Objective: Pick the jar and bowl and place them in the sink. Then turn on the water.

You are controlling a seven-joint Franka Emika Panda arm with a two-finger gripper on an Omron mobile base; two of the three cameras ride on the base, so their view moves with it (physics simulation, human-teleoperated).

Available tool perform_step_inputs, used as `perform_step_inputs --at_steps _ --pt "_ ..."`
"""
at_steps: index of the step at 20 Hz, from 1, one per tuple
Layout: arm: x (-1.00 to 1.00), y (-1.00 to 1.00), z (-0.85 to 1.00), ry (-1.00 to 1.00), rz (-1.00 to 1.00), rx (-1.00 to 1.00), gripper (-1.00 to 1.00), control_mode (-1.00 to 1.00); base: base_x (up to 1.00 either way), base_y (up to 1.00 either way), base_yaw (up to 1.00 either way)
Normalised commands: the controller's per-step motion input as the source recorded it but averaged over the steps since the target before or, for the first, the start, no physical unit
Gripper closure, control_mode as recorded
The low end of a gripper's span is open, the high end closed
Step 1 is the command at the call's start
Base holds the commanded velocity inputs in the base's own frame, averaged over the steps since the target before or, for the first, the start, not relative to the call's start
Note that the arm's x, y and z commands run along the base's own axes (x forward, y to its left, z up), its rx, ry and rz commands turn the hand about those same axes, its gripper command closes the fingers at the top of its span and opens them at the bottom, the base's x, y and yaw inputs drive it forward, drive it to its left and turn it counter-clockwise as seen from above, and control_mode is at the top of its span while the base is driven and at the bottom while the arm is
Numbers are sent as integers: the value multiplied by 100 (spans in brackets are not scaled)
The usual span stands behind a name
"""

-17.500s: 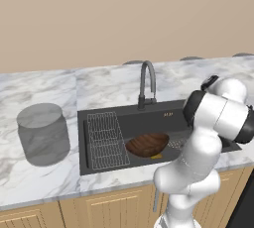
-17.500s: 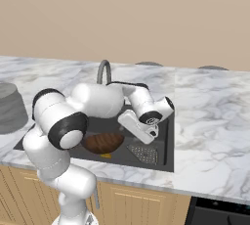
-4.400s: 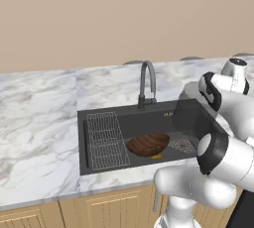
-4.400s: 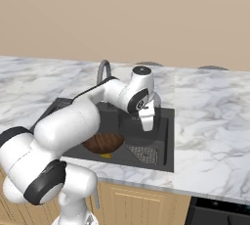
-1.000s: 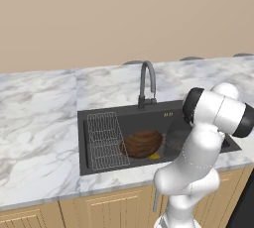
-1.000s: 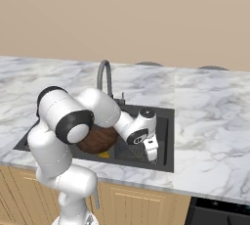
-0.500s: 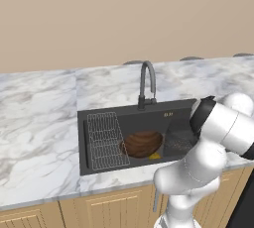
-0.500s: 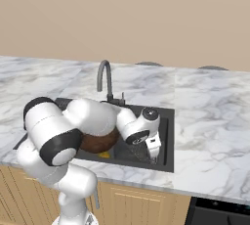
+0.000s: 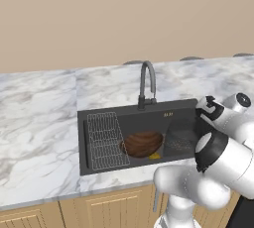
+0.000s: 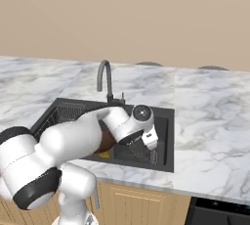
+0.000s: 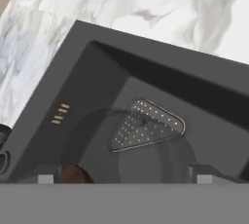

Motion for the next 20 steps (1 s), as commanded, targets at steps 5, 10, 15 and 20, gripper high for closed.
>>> perform_step_inputs --at_steps 5,10,15,20 --pt "-7 28 34 -16 5 -12 -100 -100 0 0 0" --pt "0 34 4 -9 11 -19 -100 -100 0 0 0" --pt "0 32 9 -11 16 -13 -100 -100 0 0 0" --pt "0 26 8 -14 20 -7 -100 -100 0 0 0"
